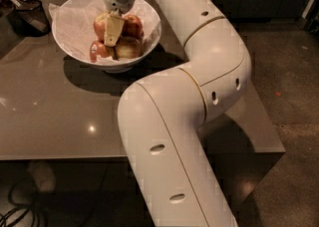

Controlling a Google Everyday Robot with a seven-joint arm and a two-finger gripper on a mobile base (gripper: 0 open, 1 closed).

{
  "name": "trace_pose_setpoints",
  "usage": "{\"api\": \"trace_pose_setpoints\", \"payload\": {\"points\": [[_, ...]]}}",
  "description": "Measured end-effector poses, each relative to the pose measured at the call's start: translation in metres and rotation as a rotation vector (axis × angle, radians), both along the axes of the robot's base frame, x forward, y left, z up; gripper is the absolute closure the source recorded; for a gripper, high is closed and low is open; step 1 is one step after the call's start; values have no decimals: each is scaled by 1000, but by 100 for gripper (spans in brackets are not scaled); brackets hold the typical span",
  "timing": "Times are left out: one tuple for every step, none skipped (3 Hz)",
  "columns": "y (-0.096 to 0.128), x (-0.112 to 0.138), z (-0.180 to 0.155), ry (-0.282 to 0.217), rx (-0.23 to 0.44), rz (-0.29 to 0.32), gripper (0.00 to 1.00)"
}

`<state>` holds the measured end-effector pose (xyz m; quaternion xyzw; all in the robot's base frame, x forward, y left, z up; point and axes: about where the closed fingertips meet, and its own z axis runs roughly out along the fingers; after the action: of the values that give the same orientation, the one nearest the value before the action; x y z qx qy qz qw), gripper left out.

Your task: Pick apple from white bowl

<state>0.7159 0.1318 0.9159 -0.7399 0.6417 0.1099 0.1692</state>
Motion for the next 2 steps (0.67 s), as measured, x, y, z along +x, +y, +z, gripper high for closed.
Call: {"api": "trace_pose_setpoints", "payload": {"points": [[0, 0, -9, 0, 0, 0, 100], [0, 0, -9, 0, 0, 0, 100]]}}
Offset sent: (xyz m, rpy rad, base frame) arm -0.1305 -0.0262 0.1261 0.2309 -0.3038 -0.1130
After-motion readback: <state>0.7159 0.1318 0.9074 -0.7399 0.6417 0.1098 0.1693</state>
